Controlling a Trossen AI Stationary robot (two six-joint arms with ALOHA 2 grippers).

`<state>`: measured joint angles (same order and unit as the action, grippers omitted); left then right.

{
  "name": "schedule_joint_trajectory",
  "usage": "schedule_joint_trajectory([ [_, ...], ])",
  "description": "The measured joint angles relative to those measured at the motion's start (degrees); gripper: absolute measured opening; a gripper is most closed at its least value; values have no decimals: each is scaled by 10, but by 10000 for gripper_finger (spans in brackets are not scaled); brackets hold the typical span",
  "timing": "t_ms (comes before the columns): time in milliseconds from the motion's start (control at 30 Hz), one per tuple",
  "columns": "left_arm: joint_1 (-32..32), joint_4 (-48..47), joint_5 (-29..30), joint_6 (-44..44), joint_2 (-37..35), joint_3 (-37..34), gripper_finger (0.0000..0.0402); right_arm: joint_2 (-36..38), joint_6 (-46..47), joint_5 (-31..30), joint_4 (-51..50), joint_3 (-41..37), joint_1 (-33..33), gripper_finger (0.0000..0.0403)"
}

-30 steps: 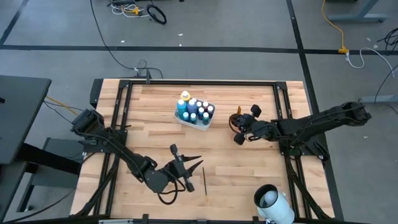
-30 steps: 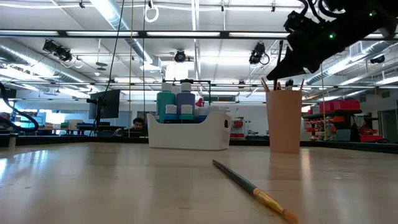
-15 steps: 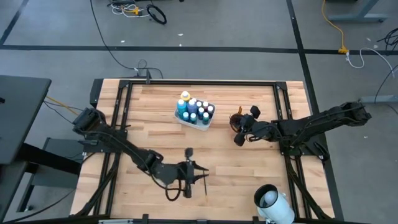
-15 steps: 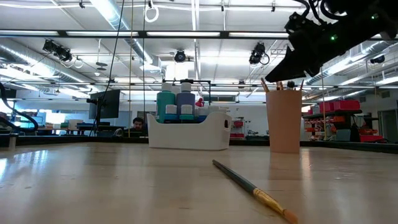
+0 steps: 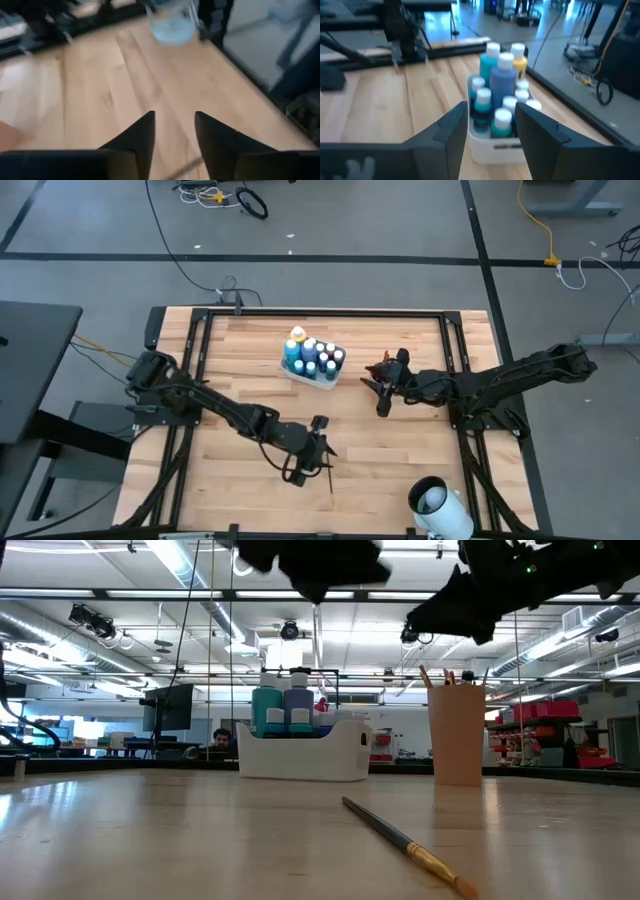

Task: Pick & Place Paint Supplies
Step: Put the gold paintbrush into the cup

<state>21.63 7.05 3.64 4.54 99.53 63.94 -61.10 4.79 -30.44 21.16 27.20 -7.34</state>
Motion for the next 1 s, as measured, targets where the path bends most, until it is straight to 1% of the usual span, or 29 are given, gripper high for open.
schedule_joint_trajectory([
  [100,-3,9,-28,40,28,1,176,0,-3,7,26,0,-1,169],
  [167,-9,-1,-67,58,46,-1,194,0,-2,23,34,-1,-1,169],
  [267,-21,11,-123,60,74,-1,213,0,4,44,36,-1,-1,169],
  [433,-44,45,-214,59,123,-1,222,0,7,44,37,-1,-1,169],
  [533,-56,67,-244,60,156,-1,222,0,7,45,41,-1,-1,169],
  [600,-62,92,-254,66,179,0,222,0,7,45,39,0,-1,169],
  [700,-68,111,-254,91,207,0,222,0,7,44,38,0,-1,169],
  [800,-72,111,-244,118,225,2,222,0,7,45,36,0,-1,169],
  [867,-75,109,-250,137,236,2,220,0,7,45,35,0,-1,169],
  [933,-77,105,-252,144,246,2,208,0,7,45,34,0,-1,169],
  [1000,-79,100,-254,147,248,3,185,0,7,46,32,0,-1,169],
])
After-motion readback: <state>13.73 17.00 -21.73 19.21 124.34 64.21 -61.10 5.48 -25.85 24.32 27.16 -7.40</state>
